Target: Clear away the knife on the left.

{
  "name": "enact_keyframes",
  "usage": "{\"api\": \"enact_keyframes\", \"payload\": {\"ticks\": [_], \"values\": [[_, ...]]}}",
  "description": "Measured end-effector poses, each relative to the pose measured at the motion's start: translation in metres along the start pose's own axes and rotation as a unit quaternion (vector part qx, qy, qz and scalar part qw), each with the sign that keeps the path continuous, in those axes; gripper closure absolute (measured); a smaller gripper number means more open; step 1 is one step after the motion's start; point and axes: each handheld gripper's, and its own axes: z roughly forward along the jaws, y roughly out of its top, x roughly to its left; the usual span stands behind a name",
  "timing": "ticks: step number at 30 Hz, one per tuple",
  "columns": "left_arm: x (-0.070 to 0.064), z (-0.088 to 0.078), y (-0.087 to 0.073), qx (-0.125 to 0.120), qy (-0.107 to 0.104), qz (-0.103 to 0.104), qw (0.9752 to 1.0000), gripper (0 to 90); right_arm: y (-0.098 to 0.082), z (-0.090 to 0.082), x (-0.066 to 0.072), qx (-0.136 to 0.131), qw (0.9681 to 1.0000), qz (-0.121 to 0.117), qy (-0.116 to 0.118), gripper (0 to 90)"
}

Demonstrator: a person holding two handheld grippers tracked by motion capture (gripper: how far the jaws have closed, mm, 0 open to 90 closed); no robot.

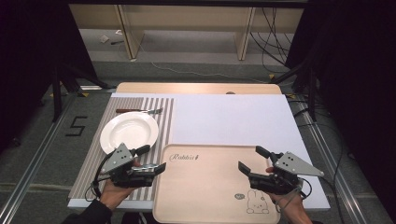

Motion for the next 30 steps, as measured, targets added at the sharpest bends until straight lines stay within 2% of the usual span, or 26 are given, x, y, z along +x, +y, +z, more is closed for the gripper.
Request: {"api": "enact_keyframes", "payload": {"ticks": [5,8,13,21,25,27,28,29,30], "values": [[0.001,0.000,0.000,0.004,0.000,-0.001,1.0000,14.9,0.000,0.000,0.000,0.001,1.0000,-0.001,0.000,20.3],[0.002,0.002,0.000,0.019,-0.005,-0.004,0.9998,14.8,0.000,0.000,0.000,0.002,1.0000,-0.001,0.000,20.4],[0.002,0.002,0.000,0.026,-0.009,-0.007,0.9996,14.9,0.000,0.000,0.000,0.002,1.0000,-0.002,0.000,20.4],[0.006,0.000,0.002,0.033,0.001,0.001,0.9995,15.5,0.000,0.000,0.000,0.002,1.0000,-0.002,0.000,20.4],[0.010,-0.003,0.003,0.034,0.007,-0.003,0.9994,15.6,0.000,0.000,0.000,0.002,1.0000,-0.002,0.001,20.4],[0.013,-0.004,0.003,0.038,0.006,-0.009,0.9992,15.7,0.000,0.000,0.000,0.003,1.0000,-0.002,0.001,20.4],[0.015,-0.004,0.003,0.049,0.004,-0.012,0.9987,15.6,0.000,0.000,0.000,0.003,1.0000,-0.002,0.001,20.3],[0.015,-0.004,0.003,0.049,0.004,-0.012,0.9987,15.7,0.000,0.000,0.000,0.003,1.0000,-0.002,0.001,20.3],[0.016,-0.003,0.003,0.060,0.008,-0.007,0.9982,15.7,0.000,0.000,0.000,0.002,1.0000,-0.002,0.001,20.4]]}}
